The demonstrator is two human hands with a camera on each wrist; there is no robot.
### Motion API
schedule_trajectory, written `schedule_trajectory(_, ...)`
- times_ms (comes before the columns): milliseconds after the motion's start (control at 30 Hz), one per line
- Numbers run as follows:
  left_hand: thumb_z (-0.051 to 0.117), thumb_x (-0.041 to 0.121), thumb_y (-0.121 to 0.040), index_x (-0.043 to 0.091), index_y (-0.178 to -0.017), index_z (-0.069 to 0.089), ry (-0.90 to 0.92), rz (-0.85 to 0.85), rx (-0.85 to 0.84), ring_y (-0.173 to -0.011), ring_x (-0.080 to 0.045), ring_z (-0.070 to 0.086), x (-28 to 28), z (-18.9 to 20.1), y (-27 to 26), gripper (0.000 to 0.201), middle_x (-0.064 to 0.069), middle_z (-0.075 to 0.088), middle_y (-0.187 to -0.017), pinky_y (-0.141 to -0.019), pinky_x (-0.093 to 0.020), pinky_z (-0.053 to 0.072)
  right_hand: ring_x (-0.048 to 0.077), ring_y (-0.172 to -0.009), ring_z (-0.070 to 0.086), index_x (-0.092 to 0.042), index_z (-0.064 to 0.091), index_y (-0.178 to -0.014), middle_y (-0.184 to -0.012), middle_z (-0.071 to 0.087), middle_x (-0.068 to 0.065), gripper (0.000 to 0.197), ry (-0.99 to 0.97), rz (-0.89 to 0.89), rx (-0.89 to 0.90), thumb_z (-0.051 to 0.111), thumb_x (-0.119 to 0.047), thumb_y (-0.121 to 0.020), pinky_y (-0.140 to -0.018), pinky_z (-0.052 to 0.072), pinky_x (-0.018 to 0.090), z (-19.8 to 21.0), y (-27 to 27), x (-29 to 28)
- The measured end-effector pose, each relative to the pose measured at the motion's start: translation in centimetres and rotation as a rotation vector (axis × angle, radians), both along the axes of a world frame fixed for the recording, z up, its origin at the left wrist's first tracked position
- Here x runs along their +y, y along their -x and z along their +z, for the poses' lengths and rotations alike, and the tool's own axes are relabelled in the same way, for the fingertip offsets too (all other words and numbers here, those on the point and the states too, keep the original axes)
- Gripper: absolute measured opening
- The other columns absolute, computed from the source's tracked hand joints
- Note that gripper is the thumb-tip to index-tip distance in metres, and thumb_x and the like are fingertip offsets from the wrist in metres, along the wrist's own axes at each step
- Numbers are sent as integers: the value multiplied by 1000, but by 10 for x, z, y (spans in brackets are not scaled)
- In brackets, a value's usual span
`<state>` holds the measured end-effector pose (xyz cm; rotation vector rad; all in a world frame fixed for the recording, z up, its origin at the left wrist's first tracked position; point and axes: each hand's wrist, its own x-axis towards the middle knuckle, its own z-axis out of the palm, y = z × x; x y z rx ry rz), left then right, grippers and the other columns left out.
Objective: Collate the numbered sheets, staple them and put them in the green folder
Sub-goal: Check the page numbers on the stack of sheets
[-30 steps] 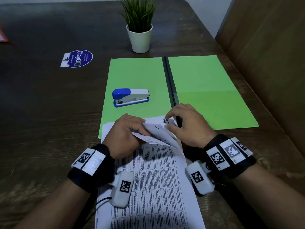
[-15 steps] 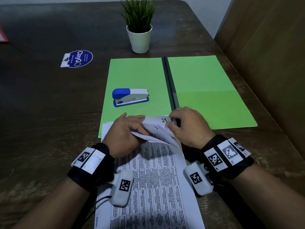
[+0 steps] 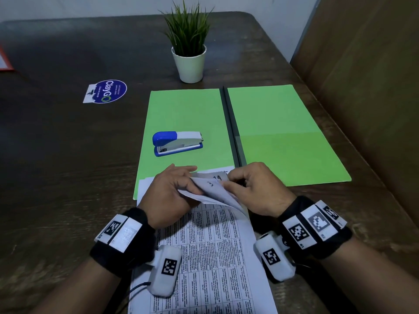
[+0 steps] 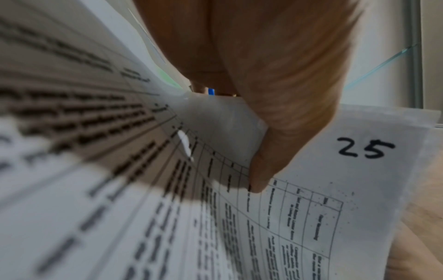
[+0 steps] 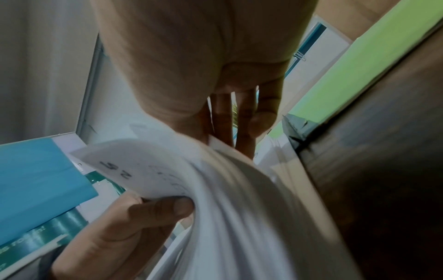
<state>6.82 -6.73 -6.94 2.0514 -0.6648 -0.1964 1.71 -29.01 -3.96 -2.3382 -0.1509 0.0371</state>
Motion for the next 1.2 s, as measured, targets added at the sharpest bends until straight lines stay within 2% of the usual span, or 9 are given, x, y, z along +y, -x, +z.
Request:
schedule_trajectory(67, 85, 18, -64, 26, -71, 80, 11, 7, 52, -116, 4, 60, -1, 3, 2, 12, 10, 76, -90, -114, -40, 36, 4, -46, 33, -32, 47, -46, -43, 39, -11, 53, -29, 69, 56, 57, -30, -98, -52, 30, 25, 2, 2, 0)
schedule_trajectory(133, 86, 0, -67, 23, -70, 80, 50, -2, 89, -101, -6, 67, -1, 6, 3, 23, 8, 72, -90, -93, -33, 52, 7, -47, 30, -22, 39, -51, -49, 32, -11, 54, -109, 97, 82, 48, -35, -102, -53, 29, 28, 2, 2, 0)
schedule_trajectory(200, 86, -2, -69, 25, -70, 80, 56, -6, 64, -92, -9, 67, -2, 8, 4, 28, 8, 67, -96, -83, -25, 52, 11, -54, 46, -14, 57, -64, -59, 51, -7, 50, -150, 65, 73, 42, -41, -104, -57, 40, 30, 1, -1, -1)
schedule_trajectory(267, 87, 0, -68, 28, -69, 80, 44, 2, 20, -100, -5, 64, -2, 10, 4, 29, 7, 63, -112, -86, -17, 49, 10, -92, 62, -19, 71, -109, -100, 71, -4, 33, -37, -2, 29, 44, -38, -103, -83, 51, 35, -2, -7, -3)
schedule_trajectory(367, 85, -4, -66, 26, -68, 80, 37, -23, 14, -99, -7, 67, -1, 10, 4, 31, 11, 67, -111, -85, -22, 52, 15, -137, 33, -22, 41, -148, -149, 45, -1, 55, 264, 22, 101, 54, -40, -98, -114, 31, 38, -3, -12, -8)
schedule_trajectory(500, 84, -1, -64, 23, -69, 79, 6, -34, 2, -85, -13, 67, 0, 3, 2, 25, 7, 72, -82, -77, -36, 53, 17, -140, 28, -24, 47, -144, -150, 42, -3, 57, 338, 31, 112, 61, -42, -92, -115, 27, 40, -7, -13, -9)
schedule_trajectory(767, 76, 13, -60, 33, -78, 78, -2, 2, -11, -104, 1, 64, 0, 1, 1, 27, 13, 74, -88, -89, -16, 48, 15, -120, 48, -27, 65, -125, -129, 62, -7, 42, 265, -28, -54, 69, -40, -85, -103, 40, 42, -5, -9, -8)
schedule_trajectory(967, 82, 3, -62, 38, -70, 78, -2, 1, -19, -106, -1, 64, 2, -2, 1, 36, 16, 74, -89, -90, -17, 47, 17, -132, 37, -23, 45, -145, -143, 49, -4, 66, 325, -27, 76, 67, -46, -87, -109, 34, 40, -2, -8, -5)
schedule_trajectory(1200, 84, -6, -64, 37, -68, 78, 11, -3, -20, -106, -1, 64, 2, -1, 1, 44, 18, 73, -88, -89, -17, 48, 16, -130, 36, -24, 48, -141, -141, 49, -5, 62, 348, -36, 99, 65, -49, -87, -108, 34, 39, -3, -9, -4)
